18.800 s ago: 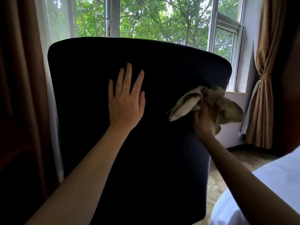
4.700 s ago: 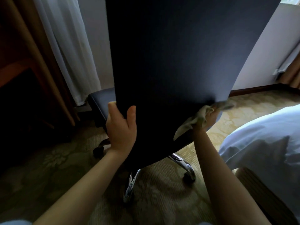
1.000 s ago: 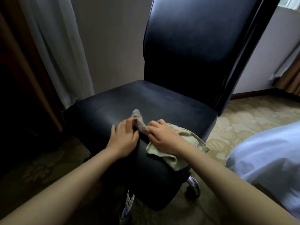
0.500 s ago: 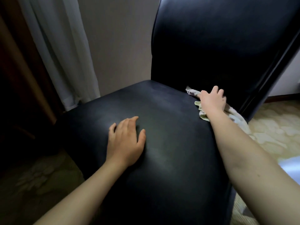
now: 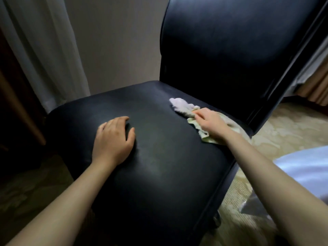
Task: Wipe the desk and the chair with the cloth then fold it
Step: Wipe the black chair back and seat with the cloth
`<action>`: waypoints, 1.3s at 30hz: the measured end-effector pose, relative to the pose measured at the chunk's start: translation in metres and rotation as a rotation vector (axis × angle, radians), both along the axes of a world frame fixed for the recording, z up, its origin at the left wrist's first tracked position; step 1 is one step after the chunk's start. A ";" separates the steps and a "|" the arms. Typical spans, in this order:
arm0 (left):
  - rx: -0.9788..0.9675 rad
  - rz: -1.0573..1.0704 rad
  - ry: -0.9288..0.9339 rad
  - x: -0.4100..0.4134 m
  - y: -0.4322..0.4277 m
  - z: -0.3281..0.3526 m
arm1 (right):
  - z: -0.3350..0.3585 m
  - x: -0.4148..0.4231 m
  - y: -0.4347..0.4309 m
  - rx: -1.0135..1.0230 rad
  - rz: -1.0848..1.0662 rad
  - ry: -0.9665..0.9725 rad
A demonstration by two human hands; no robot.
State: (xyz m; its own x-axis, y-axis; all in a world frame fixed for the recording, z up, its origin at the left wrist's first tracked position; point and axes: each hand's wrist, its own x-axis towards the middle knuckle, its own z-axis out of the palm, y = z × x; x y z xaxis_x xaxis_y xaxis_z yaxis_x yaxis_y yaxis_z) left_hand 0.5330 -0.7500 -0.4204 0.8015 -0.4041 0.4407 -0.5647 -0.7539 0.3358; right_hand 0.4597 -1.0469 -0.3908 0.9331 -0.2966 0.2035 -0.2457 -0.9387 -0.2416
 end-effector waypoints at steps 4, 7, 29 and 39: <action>-0.038 0.014 0.022 0.003 0.003 0.001 | -0.002 -0.019 0.089 -0.025 0.336 -0.033; -0.082 -0.009 0.040 0.004 0.005 0.003 | 0.000 -0.039 0.145 0.007 0.491 -0.044; -0.268 -0.020 0.021 0.004 0.005 0.005 | 0.005 0.057 -0.067 0.147 -0.042 0.062; -0.215 -0.014 -0.045 0.012 0.004 -0.005 | 0.005 0.069 -0.016 0.016 0.138 0.068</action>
State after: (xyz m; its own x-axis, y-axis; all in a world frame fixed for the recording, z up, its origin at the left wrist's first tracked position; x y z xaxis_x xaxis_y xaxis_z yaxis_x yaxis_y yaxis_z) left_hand 0.5447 -0.7456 -0.4257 0.7739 -0.3084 0.5532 -0.5930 -0.6595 0.4619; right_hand 0.5284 -1.0632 -0.3853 0.9766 -0.1678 0.1348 -0.1314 -0.9607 -0.2444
